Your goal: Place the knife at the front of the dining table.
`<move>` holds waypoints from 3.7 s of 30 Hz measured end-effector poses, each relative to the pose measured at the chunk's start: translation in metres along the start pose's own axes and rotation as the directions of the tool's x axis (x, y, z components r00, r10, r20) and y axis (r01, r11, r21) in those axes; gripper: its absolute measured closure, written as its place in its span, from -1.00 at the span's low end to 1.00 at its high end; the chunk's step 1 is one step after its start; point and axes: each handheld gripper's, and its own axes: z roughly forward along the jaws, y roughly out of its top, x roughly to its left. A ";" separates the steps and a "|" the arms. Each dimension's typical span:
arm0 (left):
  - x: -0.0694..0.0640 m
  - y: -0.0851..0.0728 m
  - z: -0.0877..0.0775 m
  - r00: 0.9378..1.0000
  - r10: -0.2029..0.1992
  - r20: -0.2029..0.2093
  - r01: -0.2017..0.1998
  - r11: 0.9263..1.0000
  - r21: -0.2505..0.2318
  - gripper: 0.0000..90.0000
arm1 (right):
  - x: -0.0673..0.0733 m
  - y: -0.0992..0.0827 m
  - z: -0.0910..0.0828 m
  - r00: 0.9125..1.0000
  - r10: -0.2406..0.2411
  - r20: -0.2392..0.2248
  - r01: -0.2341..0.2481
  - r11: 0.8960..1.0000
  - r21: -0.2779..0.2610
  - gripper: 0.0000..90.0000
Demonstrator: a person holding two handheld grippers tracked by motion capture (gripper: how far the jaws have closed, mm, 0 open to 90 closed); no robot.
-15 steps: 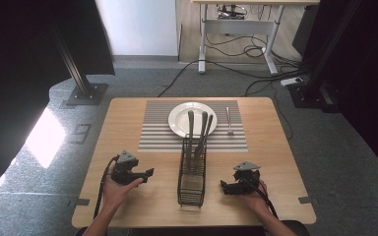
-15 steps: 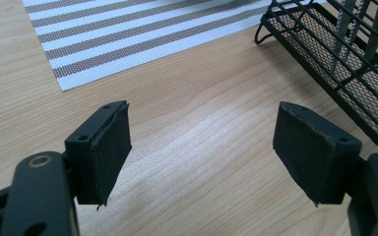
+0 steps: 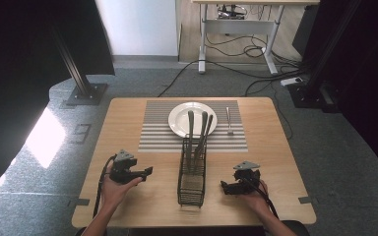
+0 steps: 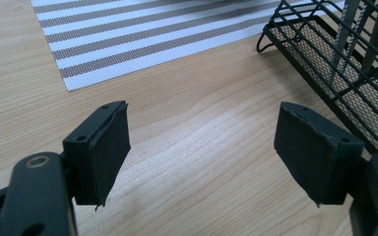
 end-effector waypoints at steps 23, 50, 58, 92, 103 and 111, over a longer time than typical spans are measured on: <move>-0.020 0.047 -0.013 0.999 0.032 0.038 -0.027 0.990 -0.142 -0.50 | -0.002 -0.001 -0.001 1.000 -0.010 -0.007 0.010 1.000 -0.003 -1.00; -0.047 0.104 0.016 0.996 0.029 0.087 -0.014 0.984 -0.175 -0.53 | -0.001 -0.001 0.000 1.000 -0.006 -0.006 0.006 1.000 -0.003 -1.00; -0.052 0.113 0.022 0.995 0.040 0.095 -0.024 0.985 -0.171 -0.53 | -0.001 -0.001 -0.001 1.000 -0.008 -0.006 0.008 1.000 -0.002 -1.00; -0.082 0.143 0.056 0.993 0.067 0.096 -0.053 0.988 -0.143 -0.44 | 0.000 -0.001 0.000 1.000 -0.012 -0.007 0.012 1.000 -0.012 -1.00; -0.084 0.148 0.072 0.995 0.065 0.077 -0.053 0.988 -0.144 -0.29 | 0.000 -0.001 0.001 1.000 -0.014 -0.008 0.014 1.000 -0.013 -1.00; -0.090 0.147 0.076 0.993 0.094 0.071 -0.082 0.984 -0.157 0.10 | 0.000 -0.001 0.001 1.000 -0.015 -0.008 0.015 1.000 -0.013 -1.00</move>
